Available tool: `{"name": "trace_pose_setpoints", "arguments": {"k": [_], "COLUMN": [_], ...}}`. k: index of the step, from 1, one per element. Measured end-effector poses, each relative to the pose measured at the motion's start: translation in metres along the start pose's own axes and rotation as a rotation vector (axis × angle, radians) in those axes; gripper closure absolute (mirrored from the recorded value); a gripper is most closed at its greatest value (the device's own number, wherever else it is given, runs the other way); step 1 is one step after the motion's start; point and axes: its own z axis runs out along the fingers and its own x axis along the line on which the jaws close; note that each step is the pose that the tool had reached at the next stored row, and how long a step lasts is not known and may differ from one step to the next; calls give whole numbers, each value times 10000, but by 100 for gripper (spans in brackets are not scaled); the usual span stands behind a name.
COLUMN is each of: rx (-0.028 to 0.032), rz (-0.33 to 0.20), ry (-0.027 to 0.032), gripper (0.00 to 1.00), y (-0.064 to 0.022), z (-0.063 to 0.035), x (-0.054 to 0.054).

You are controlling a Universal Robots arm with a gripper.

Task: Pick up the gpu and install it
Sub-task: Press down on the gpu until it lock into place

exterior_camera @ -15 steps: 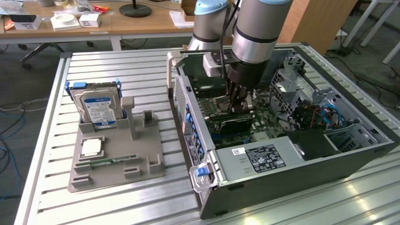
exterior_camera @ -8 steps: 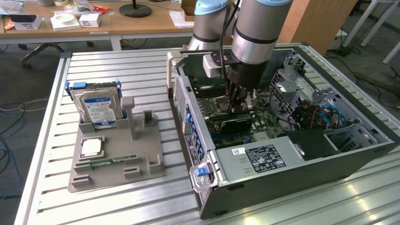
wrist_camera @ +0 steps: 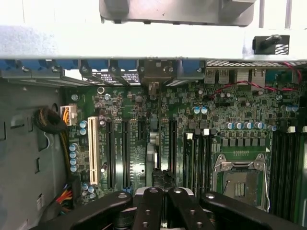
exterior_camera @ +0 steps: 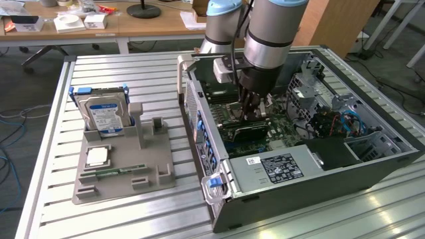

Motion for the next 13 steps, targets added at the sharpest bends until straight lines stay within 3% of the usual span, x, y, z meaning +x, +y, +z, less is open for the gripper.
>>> {"name": "trace_pose_setpoints", "arguments": {"k": [5,13], "rx": [1,0], "rz": [0,0], "ry": [-1,-1], "gripper": [90,90], "y": [6,16], "z": [65,76], "x": [-3,-30]}}
